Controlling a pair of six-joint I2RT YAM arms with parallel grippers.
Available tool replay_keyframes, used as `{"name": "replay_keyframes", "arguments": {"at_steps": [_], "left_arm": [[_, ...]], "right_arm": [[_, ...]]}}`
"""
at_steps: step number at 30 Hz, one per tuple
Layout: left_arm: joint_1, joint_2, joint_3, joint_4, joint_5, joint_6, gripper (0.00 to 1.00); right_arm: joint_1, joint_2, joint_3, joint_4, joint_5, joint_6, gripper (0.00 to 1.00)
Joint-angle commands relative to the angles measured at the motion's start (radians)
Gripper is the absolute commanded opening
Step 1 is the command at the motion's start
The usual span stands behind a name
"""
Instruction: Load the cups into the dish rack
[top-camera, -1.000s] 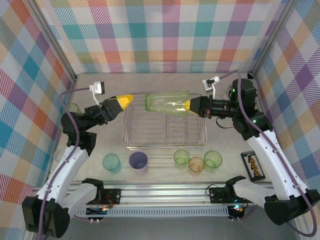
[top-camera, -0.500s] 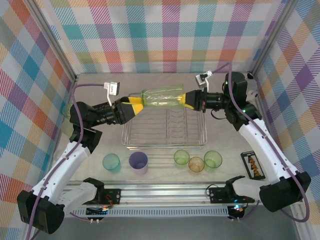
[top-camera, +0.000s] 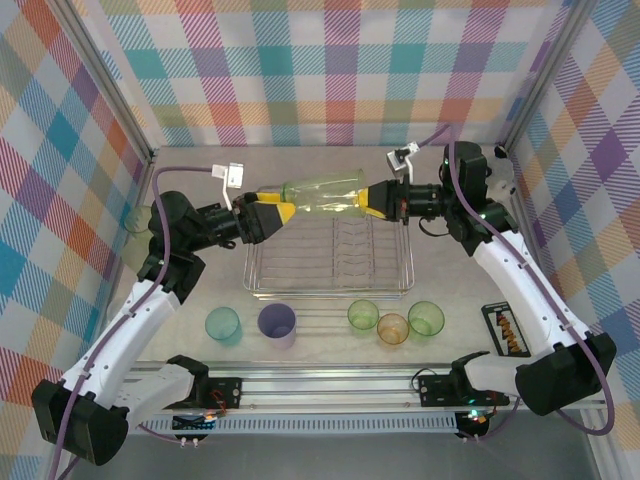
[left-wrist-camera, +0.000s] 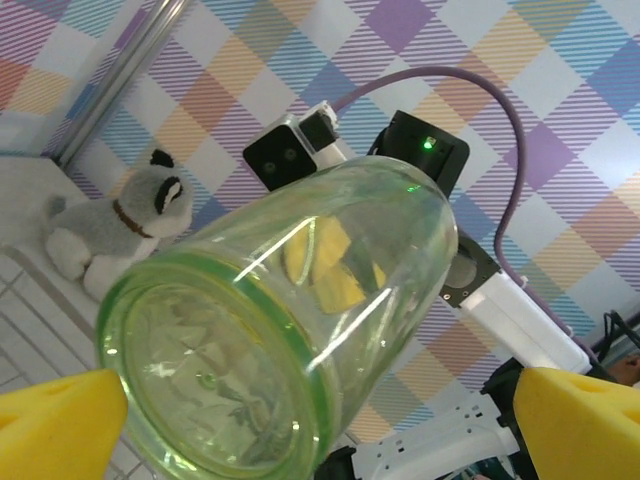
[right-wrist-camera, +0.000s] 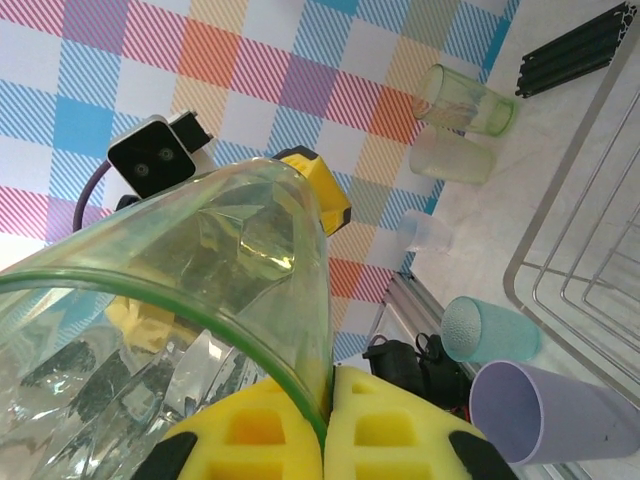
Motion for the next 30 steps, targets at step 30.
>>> {"name": "replay_keyframes", "arguments": {"at_steps": [30], "left_arm": [[-0.018, 0.055, -0.027, 0.220, 0.077, -0.153, 0.89]], "right_arm": [[0.061, 0.059, 0.034, 0.144, -0.116, 0.026, 0.00]]}}
